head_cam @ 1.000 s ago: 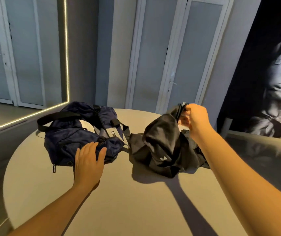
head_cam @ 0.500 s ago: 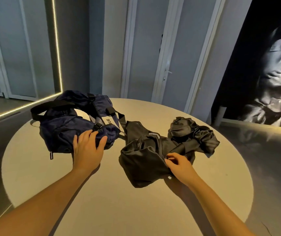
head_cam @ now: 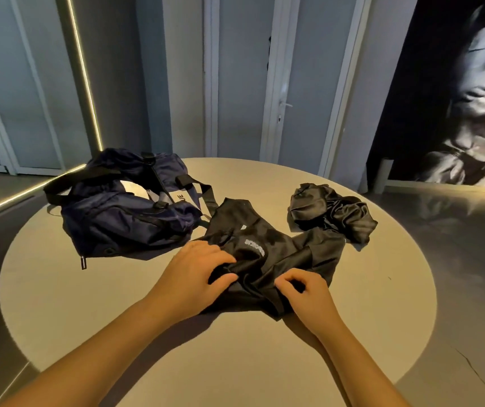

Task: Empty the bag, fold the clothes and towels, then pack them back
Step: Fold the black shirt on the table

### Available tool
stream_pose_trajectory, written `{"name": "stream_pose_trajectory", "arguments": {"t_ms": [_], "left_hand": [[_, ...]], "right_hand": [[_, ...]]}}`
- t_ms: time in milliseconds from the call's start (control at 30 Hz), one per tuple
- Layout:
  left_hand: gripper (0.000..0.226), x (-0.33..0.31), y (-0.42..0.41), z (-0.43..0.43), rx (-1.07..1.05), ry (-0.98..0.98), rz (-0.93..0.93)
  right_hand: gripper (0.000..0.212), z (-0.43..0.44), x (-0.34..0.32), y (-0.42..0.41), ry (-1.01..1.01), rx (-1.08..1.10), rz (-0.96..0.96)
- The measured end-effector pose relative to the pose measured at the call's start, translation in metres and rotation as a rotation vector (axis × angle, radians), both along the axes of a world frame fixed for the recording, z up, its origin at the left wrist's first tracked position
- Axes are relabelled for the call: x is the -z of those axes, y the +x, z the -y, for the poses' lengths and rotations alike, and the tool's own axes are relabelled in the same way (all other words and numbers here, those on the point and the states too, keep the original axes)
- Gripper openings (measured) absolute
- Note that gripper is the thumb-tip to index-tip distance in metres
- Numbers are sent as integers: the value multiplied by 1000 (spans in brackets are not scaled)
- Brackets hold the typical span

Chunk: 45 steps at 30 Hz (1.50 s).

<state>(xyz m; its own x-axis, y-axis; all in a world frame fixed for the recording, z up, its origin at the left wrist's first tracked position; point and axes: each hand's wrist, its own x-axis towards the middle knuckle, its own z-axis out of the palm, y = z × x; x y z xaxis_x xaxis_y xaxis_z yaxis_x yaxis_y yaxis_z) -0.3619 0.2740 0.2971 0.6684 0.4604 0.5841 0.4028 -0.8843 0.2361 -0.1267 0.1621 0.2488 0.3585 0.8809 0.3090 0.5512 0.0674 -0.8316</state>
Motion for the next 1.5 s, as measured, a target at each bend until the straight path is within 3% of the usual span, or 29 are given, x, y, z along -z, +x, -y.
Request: {"name": "stream_pose_trajectory", "arguments": {"t_ms": [167, 333, 500, 633, 700, 767, 867, 967, 1033, 1167, 1267, 1400, 1500], "left_hand": [[32, 9, -50, 3, -133, 2, 71], [11, 26, -96, 25, -348, -147, 5], [16, 24, -107, 34, -509, -496, 367], [18, -5, -82, 48, -425, -212, 531], [35, -21, -62, 47, -260, -70, 410], [59, -29, -45, 35, -180, -22, 134], [53, -24, -38, 17, -222, 39, -236], [34, -8, -60, 19, -191, 146, -252], [39, 0, -80, 34, -202, 117, -263], [56, 8, -108, 61, -347, -136, -323], [61, -4, -108, 67, -454, -123, -240], [17, -18, -82, 62, -341, 48, -48], [44, -16, -59, 49, -184, 13, -318]], "right_hand": [[19, -3, 6, 1, 22, 99, 34], [9, 0, 5, -1, -1, -37, 10], [19, 0, 4, -2, -12, -89, 61], [13, -1, 6, -2, -14, -93, 14], [12, 0, 6, -2, -21, -94, -3], [13, 0, 5, -2, -27, -98, -15], [16, 1, 5, -1, -19, -88, -29], [19, 0, 4, 0, 7, -31, -31], [21, 0, 5, 1, 35, 1, -31], [24, 2, 2, -1, 77, -3, -57], [34, 5, 1, -5, 64, -51, -98], [49, 8, -5, -10, 98, -104, -135], [32, 7, -4, -7, 84, -120, -98]]}}
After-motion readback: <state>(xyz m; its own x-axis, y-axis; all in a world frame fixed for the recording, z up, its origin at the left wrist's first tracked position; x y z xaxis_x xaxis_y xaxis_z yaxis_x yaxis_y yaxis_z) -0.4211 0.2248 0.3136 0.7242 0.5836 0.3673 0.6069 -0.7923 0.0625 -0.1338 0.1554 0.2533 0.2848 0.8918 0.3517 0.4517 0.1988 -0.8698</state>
